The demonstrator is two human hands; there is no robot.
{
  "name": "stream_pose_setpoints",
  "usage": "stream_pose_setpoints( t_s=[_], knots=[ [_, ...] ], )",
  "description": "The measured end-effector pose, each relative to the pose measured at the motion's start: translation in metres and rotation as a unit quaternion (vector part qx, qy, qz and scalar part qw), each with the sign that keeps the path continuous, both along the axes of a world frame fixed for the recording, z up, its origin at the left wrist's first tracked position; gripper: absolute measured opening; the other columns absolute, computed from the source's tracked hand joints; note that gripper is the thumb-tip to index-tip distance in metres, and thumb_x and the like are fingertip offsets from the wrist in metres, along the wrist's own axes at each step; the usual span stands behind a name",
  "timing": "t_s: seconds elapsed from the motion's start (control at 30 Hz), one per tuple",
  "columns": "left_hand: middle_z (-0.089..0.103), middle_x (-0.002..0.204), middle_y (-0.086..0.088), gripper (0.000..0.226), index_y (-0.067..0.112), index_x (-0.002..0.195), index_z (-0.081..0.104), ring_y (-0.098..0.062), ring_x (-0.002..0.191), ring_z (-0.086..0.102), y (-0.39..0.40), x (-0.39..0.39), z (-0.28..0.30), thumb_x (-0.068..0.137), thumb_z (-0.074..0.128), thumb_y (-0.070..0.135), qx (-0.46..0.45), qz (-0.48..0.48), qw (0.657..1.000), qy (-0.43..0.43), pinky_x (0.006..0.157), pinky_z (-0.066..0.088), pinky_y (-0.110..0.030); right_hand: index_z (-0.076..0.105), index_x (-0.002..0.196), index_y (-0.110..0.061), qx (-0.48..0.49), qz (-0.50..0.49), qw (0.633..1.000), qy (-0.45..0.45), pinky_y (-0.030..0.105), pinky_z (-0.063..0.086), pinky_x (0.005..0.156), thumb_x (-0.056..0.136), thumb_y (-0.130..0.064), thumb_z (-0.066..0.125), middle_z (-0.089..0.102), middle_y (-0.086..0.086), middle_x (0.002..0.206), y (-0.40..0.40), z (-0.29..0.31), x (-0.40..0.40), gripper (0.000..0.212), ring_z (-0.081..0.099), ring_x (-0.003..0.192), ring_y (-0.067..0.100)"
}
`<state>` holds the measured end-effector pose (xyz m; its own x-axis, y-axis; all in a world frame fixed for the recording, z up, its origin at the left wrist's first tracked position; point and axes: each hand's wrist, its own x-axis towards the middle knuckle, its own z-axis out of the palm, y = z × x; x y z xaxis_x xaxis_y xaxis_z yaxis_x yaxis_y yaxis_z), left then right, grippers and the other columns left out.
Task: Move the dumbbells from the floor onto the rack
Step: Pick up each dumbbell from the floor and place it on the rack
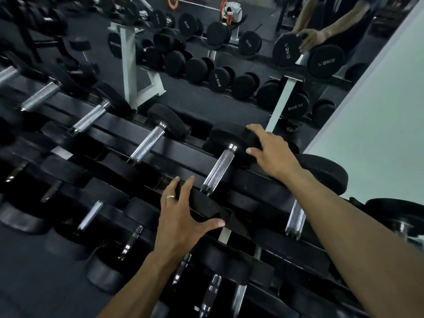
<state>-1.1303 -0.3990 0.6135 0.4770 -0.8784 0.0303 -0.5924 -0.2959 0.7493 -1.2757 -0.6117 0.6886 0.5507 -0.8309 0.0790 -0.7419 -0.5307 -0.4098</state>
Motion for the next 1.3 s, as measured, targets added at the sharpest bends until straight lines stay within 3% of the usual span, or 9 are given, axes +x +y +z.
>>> stream_pose_setpoints(
  t_s=[0.23,0.43,0.57,0.67,0.8,0.9,1.07,1.2,1.3],
  knots=[
    [0.01,0.159,0.003,0.118,0.039,0.149,0.025,-0.021,0.145,0.016,-0.002,-0.005,0.001,0.049,0.083,0.064,0.007,0.02,1.0,-0.003,0.113,0.029,-0.04,0.034,0.138,-0.035,0.009,0.02,1.0,0.012,0.041,0.045,0.088,0.094,-0.027,0.06,0.054,0.005,0.097,-0.006,0.007,0.008,0.052,0.053,0.092,0.027],
    [0.007,0.159,0.004,0.117,0.038,0.149,0.023,-0.02,0.145,0.012,-0.002,-0.005,0.001,0.052,0.082,0.065,0.013,0.02,1.0,0.0,0.114,0.027,-0.039,0.035,0.138,-0.031,-0.01,0.019,1.0,0.005,0.041,0.043,0.091,0.094,-0.024,0.06,0.053,0.005,0.093,-0.003,0.006,0.009,0.051,0.049,0.087,0.024],
    [0.005,0.159,0.005,0.117,0.039,0.149,0.02,-0.022,0.146,0.011,-0.001,-0.004,0.005,0.053,0.079,0.067,0.025,0.011,1.0,0.003,0.115,0.028,-0.043,0.037,0.137,-0.028,-0.022,0.01,1.0,0.017,0.039,0.045,0.085,0.092,-0.024,0.061,0.058,0.006,0.09,0.0,0.01,0.012,0.05,0.057,0.087,0.026],
    [0.001,0.159,0.012,0.116,0.043,0.149,0.012,-0.021,0.147,0.011,0.002,0.004,0.011,0.056,0.075,0.071,0.053,-0.02,0.998,0.011,0.114,0.032,-0.045,0.043,0.136,-0.023,-0.05,0.01,0.999,0.017,0.041,0.046,0.09,0.091,-0.03,0.06,0.059,0.009,0.112,0.004,0.019,0.027,0.049,0.057,0.105,0.031],
    [0.007,0.159,0.012,0.101,0.038,0.152,0.01,-0.016,0.146,0.016,0.017,0.033,0.021,0.069,0.054,0.078,0.056,-0.046,0.997,0.003,0.113,0.035,-0.045,0.043,0.14,-0.02,-0.08,0.061,0.995,-0.003,0.04,0.043,0.098,0.091,-0.034,0.059,0.049,0.009,0.133,0.022,0.028,0.078,0.052,0.047,0.123,0.028],
    [0.012,0.159,0.008,0.087,0.031,0.153,0.016,-0.012,0.147,0.015,0.03,0.066,0.029,0.082,0.049,0.07,0.039,-0.035,0.999,-0.015,0.114,0.033,-0.042,0.041,0.141,-0.02,-0.053,0.085,0.995,0.016,0.042,0.044,0.098,0.092,-0.037,0.058,0.048,0.009,0.134,0.036,0.024,0.121,0.056,0.044,0.125,0.029],
    [0.017,0.156,0.006,0.076,0.026,0.152,0.021,-0.008,0.147,0.008,0.037,0.127,0.036,0.09,0.058,0.05,0.001,-0.009,0.999,-0.03,0.113,0.033,-0.038,0.033,0.145,-0.021,0.03,0.052,0.996,0.058,0.041,0.044,0.095,0.091,-0.041,0.059,0.046,0.01,0.134,0.044,0.013,0.176,0.063,0.048,0.121,0.031],
    [0.02,0.157,0.001,0.083,0.02,0.15,0.025,-0.015,0.149,0.007,0.026,0.169,0.025,0.084,0.069,0.046,-0.012,0.009,0.999,-0.05,0.116,0.03,-0.046,0.024,0.149,-0.021,0.082,-0.001,0.996,0.037,0.043,0.043,0.1,0.092,-0.039,0.06,0.043,0.01,0.139,0.038,0.007,0.2,0.07,0.05,0.122,0.032],
    [0.009,0.161,0.001,0.102,0.023,0.153,0.013,-0.018,0.15,-0.001,0.012,0.193,0.011,0.077,0.074,0.051,0.036,0.009,0.999,-0.03,0.118,0.024,-0.047,0.019,0.152,-0.019,0.106,-0.016,0.994,0.03,0.04,0.04,0.104,0.094,-0.035,0.059,0.039,0.011,0.146,0.029,0.005,0.212,0.073,0.045,0.129,0.032]
  ],
)
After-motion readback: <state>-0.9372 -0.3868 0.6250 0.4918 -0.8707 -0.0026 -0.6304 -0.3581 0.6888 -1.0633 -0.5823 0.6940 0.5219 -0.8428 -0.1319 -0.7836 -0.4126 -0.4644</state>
